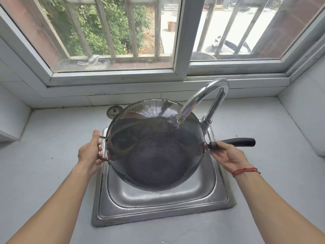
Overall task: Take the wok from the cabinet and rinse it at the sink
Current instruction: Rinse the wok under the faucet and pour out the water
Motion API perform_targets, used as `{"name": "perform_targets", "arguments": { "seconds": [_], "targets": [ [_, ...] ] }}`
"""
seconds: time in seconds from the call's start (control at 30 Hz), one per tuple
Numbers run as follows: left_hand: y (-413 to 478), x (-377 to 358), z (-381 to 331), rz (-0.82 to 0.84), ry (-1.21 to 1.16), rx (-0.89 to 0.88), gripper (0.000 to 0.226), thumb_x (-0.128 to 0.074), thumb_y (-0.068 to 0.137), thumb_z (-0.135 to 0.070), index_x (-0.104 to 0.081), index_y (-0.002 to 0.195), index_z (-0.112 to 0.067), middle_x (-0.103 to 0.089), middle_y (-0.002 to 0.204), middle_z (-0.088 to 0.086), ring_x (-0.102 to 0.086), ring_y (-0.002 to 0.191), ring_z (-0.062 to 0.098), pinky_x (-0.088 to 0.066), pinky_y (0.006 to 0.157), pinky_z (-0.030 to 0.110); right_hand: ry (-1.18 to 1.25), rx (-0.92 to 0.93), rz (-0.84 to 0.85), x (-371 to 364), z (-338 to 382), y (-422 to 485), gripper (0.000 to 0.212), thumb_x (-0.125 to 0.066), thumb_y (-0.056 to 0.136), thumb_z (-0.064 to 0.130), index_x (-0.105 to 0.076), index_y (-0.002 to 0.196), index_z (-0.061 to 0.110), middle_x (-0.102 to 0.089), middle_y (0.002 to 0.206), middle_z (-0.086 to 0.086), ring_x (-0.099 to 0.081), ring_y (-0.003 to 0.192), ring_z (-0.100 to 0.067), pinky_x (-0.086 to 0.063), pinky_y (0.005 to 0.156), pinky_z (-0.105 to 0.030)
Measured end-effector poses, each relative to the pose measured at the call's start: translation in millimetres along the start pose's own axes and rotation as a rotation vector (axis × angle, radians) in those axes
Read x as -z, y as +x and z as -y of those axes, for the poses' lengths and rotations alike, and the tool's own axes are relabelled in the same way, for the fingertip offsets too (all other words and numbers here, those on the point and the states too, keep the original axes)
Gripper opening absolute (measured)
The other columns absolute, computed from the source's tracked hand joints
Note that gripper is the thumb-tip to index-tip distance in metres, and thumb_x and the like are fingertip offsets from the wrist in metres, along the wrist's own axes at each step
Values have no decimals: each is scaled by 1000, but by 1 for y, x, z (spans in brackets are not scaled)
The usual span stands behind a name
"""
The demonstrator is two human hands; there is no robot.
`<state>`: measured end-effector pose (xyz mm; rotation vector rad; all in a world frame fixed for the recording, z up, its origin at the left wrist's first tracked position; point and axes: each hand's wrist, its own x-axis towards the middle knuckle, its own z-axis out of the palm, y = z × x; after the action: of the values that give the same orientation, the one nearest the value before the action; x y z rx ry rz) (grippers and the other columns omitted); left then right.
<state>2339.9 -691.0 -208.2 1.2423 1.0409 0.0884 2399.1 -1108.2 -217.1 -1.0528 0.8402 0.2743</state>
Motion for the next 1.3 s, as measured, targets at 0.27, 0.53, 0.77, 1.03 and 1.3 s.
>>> {"name": "perform_targets", "arguments": {
  "seconds": [0.27,0.53,0.77,1.03,1.3],
  "targets": [
    [4,16,-4,-81,98,28,52,-58,85,-69,-52,82,-18,-43,70,1,-35,55,18,-48,63,34,1,12,89,-18,-3,0,3,-63,89,1,-62,90,-2,-71,83,-18,-72,75,-26,-61,64,-36],
    [11,23,-7,-110,191,68,67,-56,81,-76,-57,92,-10,-42,74,3,-35,57,20,-50,69,37,115,20,160,-34,-2,-5,7,-66,84,-2,-60,85,-4,-69,82,-18,-72,70,-25,-59,77,-45],
    [12,24,-8,-89,234,99,71,-56,79,-78,-59,94,-8,-44,75,5,-36,59,21,-51,64,39,170,-13,186,-28,0,-4,7,-52,92,-2,-59,91,-2,-72,76,-16,-73,72,-25,-61,73,-43],
    [6,30,-6,-97,234,107,66,-55,83,-74,-60,92,-8,-43,74,4,-35,58,20,-49,63,37,171,27,236,-28,-2,-8,12,-51,93,-3,-61,97,-8,-73,83,-18,-74,76,-25,-61,72,-38],
    [-4,38,-2,-117,218,78,44,-54,97,-52,-62,91,-10,-47,76,5,-36,58,18,-52,60,36,178,48,211,-30,-6,-15,8,-53,93,-4,-60,91,-6,-73,78,-16,-74,72,-24,-62,69,-38]
  ]
}}
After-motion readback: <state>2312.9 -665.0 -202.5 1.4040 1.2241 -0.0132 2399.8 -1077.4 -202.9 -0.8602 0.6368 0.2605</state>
